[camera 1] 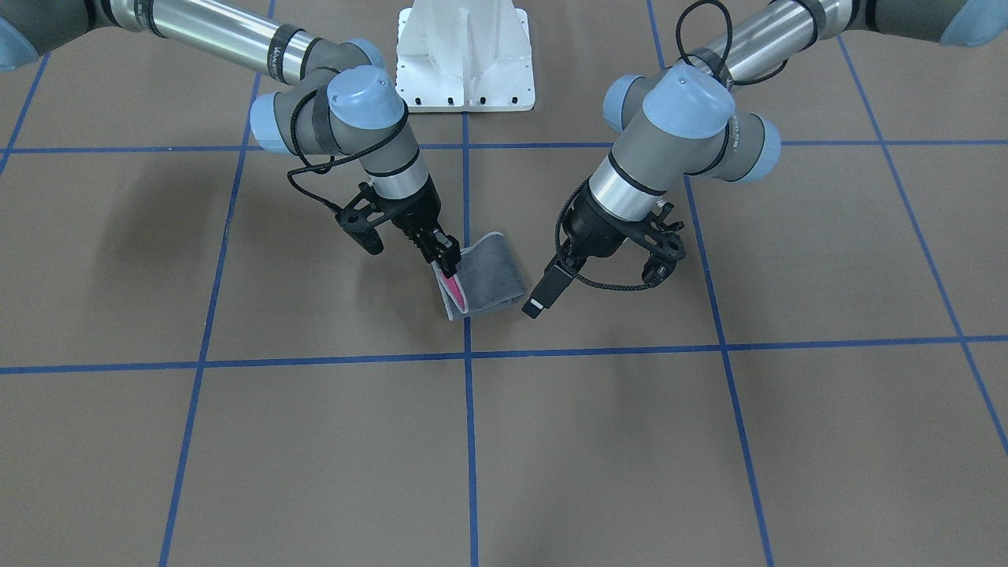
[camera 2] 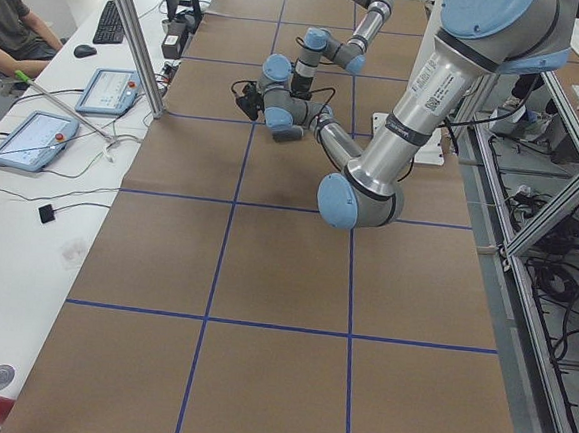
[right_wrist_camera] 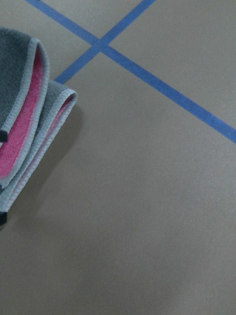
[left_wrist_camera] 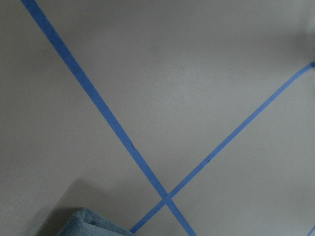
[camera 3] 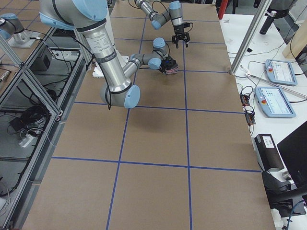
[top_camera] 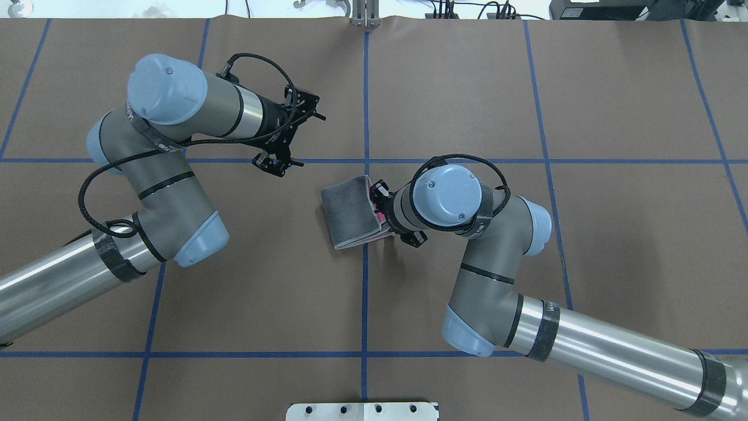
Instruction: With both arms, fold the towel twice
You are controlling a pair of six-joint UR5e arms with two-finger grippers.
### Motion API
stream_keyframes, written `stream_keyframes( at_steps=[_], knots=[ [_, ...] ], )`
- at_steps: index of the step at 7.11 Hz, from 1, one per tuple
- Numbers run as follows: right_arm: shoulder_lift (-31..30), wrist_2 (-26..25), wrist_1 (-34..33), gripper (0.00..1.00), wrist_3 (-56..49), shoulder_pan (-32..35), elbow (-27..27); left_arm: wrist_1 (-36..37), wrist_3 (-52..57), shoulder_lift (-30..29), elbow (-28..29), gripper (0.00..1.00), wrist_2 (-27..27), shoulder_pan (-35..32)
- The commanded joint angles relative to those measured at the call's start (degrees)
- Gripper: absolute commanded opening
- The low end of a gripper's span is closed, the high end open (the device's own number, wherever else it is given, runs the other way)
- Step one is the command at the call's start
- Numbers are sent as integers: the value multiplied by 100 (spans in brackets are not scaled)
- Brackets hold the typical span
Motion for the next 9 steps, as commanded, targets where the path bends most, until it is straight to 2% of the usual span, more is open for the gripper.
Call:
stream_keyframes(
  at_steps=[1,4,6,9],
  knots=[
    [6,0,-10,49,-1,-1,-9,0,0,0,0,100,3,0],
    [-3,-9,-28,48,-1,-1,-9,0,0,9,0,100,12,9],
    [-3,-9,-28,40,8,-1,-9,0,-9,9,0,100,21,18],
    [-3,-9,-36,40,8,17,-9,0,-9,18,0,100,38,35]
  ],
)
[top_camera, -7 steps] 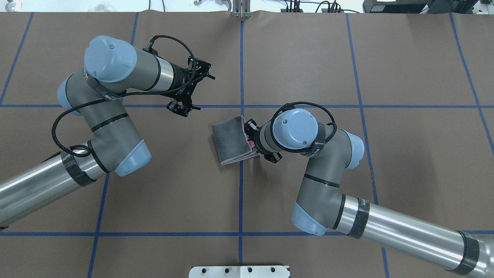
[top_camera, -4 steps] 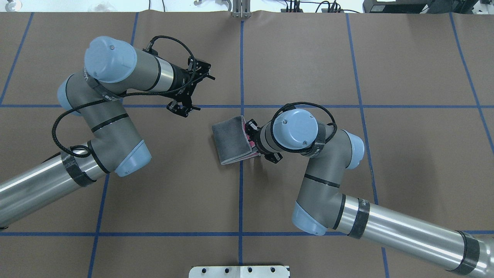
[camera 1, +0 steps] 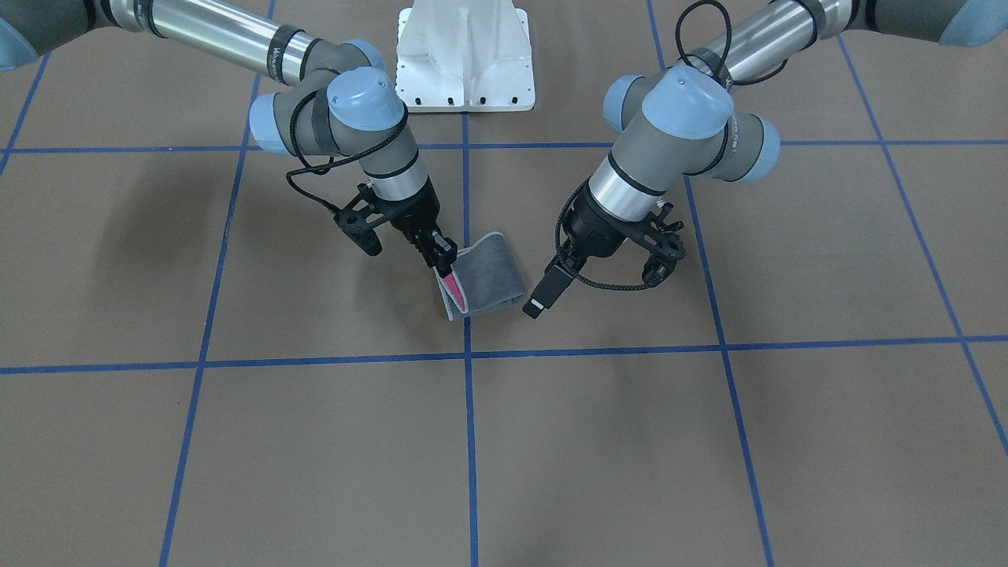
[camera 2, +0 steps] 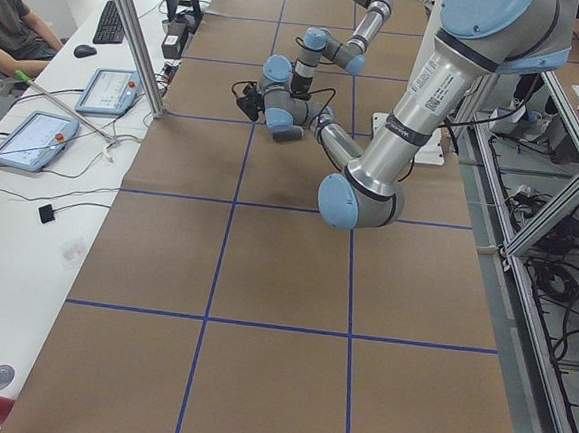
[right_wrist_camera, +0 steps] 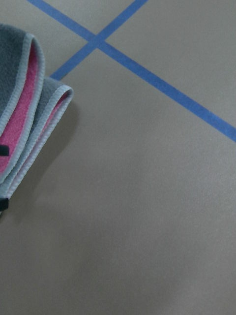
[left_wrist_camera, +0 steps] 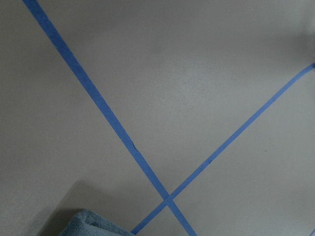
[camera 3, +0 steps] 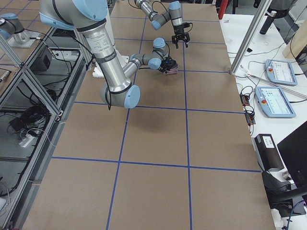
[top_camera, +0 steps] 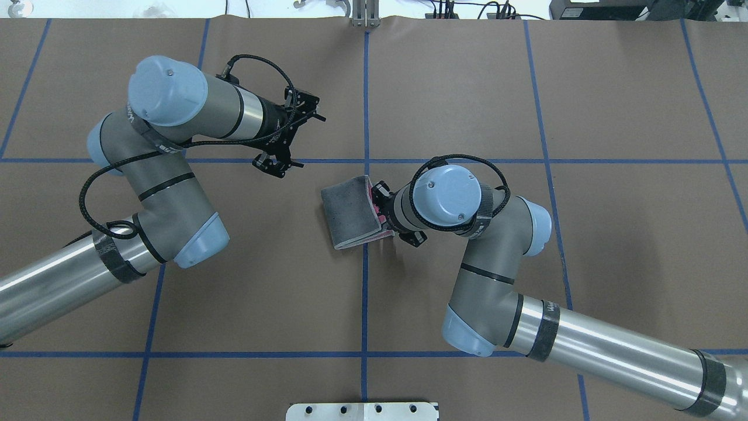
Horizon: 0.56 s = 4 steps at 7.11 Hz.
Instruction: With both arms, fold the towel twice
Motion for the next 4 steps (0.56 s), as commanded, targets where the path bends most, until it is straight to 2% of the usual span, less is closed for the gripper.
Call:
stream_keyframes(
  at_steps=[1,2,4],
  knots=[
    [0,-17,-1,40,1,5,0,0,0,2,0,100,4,11],
    [0,-35,-10,38,1,5,0,-9,0,80,0,100,13,28],
    [9,-35,-1,28,27,5,0,-9,0,89,-9,100,13,28]
  ],
)
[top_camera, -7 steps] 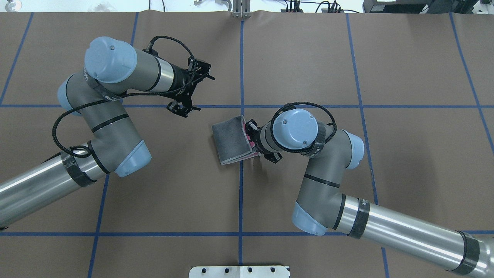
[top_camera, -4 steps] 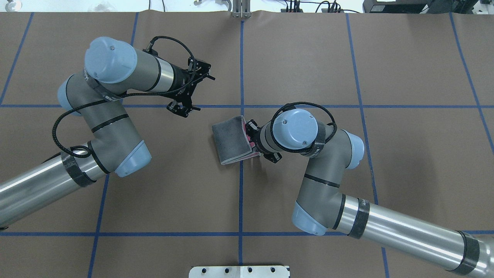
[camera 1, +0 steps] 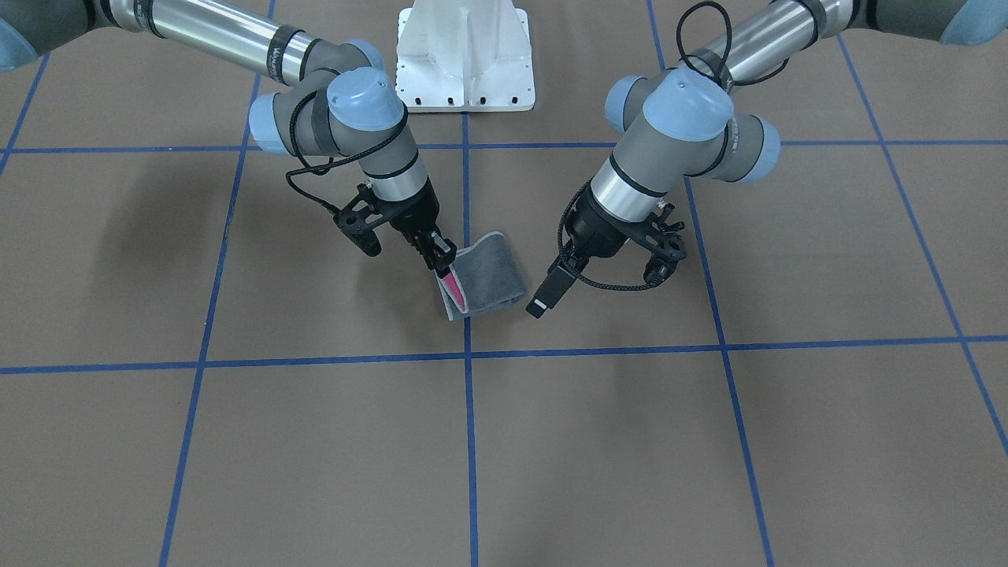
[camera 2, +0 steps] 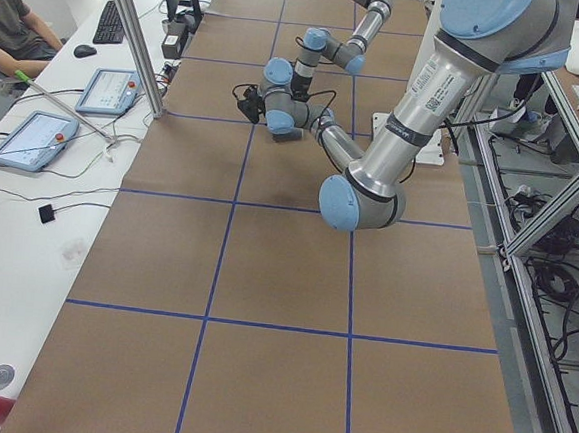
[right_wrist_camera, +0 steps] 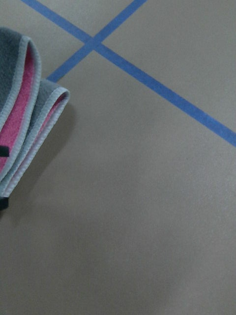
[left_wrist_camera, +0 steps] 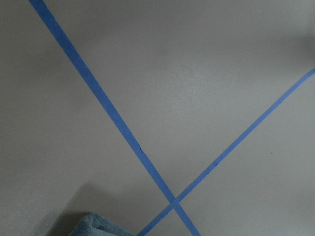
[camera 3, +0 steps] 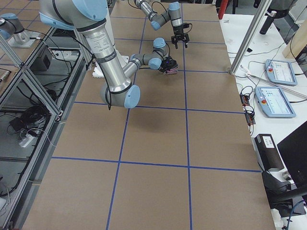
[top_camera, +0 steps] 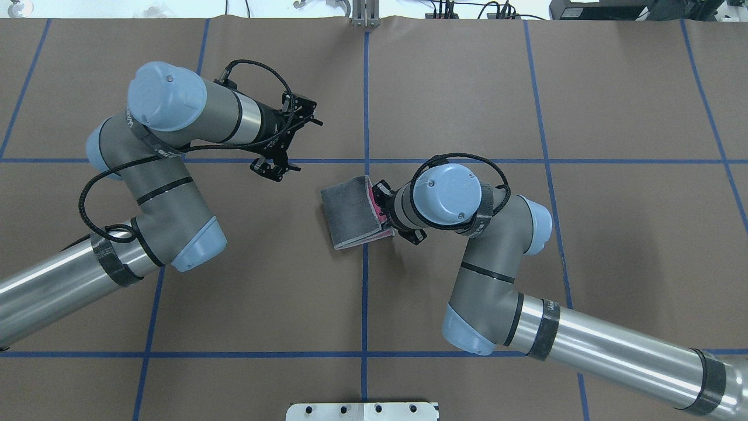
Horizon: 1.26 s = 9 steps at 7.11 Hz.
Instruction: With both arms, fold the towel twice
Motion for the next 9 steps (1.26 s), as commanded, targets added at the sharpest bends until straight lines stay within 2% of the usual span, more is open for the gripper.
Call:
stream_keyframes(
  at_steps=[1,3,7,9],
  knots=[
    [3,-3,2,25,25,0,4,-1,0,16,-7,100,1,3],
    [3,-3,2,0,43,0,4,-1,0,7,-16,100,-8,3],
    [12,41,-120,0,7,0,66,8,9,7,-95,100,-16,-14],
    [-6,76,-549,0,-10,9,362,8,0,16,-139,100,-25,-23]
  ],
)
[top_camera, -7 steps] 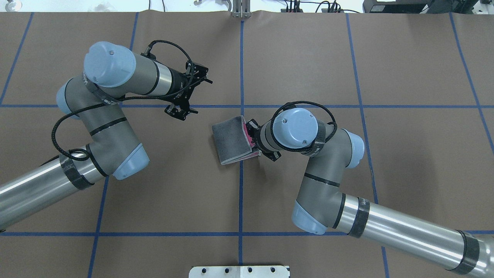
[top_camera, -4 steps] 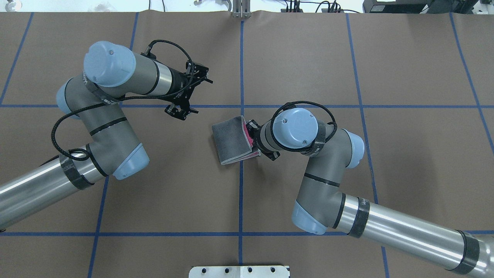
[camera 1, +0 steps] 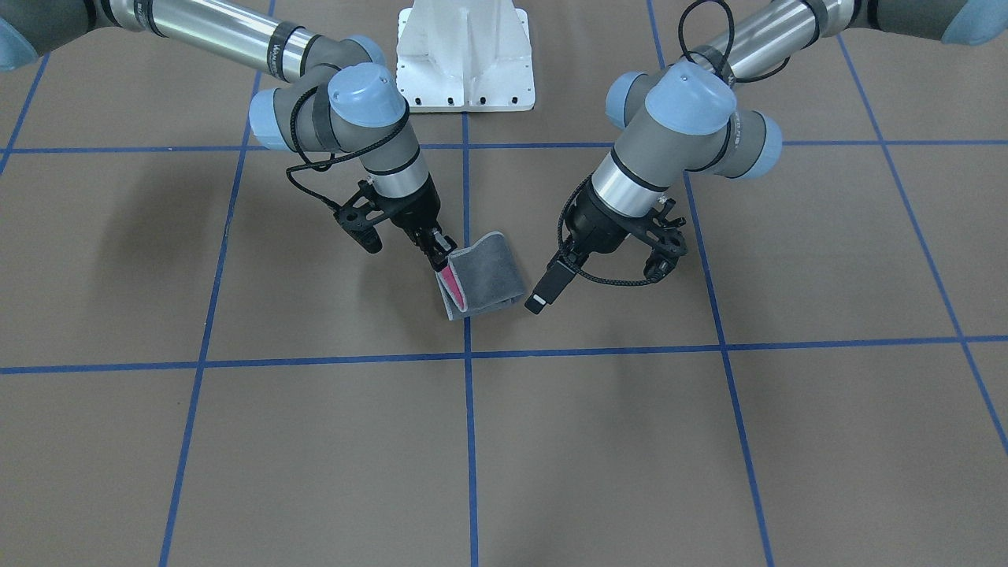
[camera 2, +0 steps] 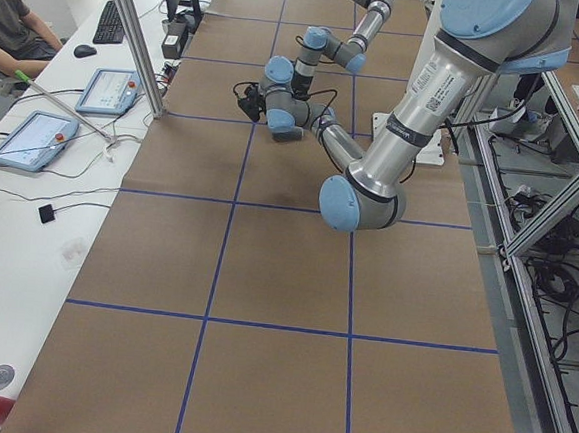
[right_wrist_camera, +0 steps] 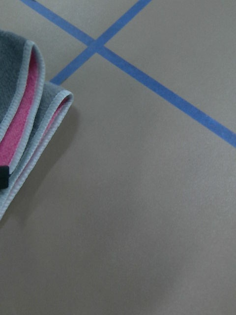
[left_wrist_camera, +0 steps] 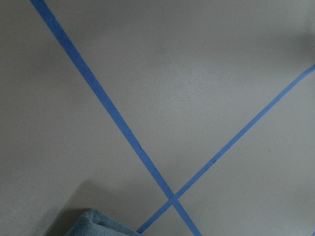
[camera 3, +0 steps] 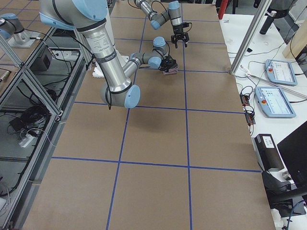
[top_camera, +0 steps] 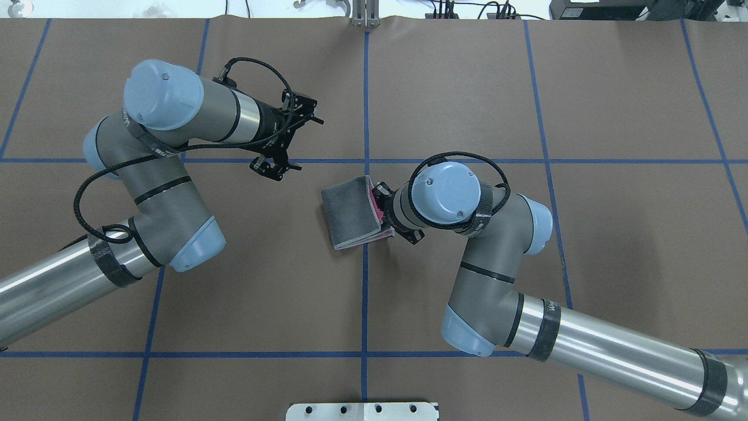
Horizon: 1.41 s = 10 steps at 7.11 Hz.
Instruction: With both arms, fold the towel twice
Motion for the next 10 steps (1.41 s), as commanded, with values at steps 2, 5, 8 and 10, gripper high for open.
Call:
stream_keyframes(
  at_steps=[2,5,8,10],
  knots=[
    [-91,130,-510,0,-9,24,454,0,-3,6,-28,100,-3,-6],
    [-153,78,-458,0,9,6,410,0,-3,33,-28,100,-3,-6],
    [-109,69,-414,0,27,6,393,0,-3,41,-28,100,-3,-6],
    [-118,60,-414,99,44,15,384,0,-3,41,-28,100,5,3]
  ],
)
